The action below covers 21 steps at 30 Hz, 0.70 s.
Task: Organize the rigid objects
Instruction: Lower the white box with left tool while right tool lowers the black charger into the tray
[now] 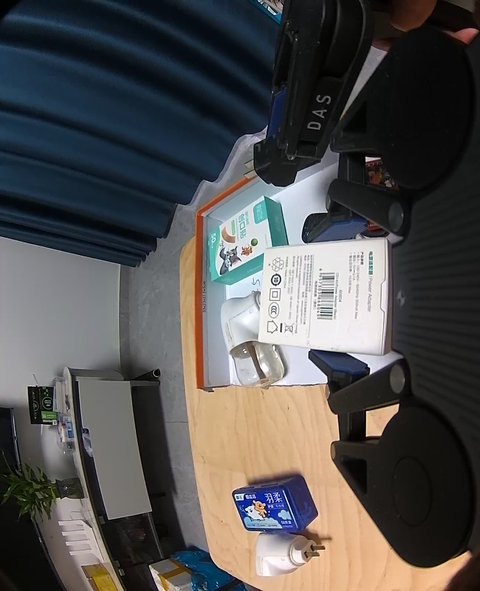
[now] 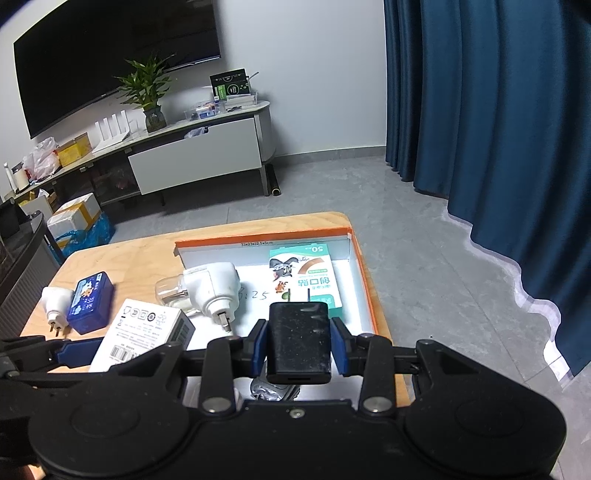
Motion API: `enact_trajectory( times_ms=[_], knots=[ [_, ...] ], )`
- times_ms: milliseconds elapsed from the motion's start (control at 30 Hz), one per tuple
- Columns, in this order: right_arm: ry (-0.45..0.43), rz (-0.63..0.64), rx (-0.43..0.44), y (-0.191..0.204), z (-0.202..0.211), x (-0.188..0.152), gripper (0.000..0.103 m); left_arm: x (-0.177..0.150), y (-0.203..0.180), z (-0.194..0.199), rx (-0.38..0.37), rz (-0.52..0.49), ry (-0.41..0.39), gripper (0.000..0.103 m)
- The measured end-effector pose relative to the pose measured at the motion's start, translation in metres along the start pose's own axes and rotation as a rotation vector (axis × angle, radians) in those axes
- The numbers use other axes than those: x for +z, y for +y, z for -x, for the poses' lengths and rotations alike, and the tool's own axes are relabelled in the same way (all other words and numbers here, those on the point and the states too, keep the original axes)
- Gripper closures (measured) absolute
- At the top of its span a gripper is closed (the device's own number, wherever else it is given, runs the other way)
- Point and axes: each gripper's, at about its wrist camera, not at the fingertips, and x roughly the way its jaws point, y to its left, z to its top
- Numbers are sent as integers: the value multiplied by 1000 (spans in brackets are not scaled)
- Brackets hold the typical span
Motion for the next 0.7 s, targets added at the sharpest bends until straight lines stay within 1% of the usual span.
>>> enact_trajectory(
  times_ms=[700],
  knots=[
    [-46, 0, -1, 1, 31, 2, 59, -3, -5, 21, -4, -6, -38, 42]
  ],
)
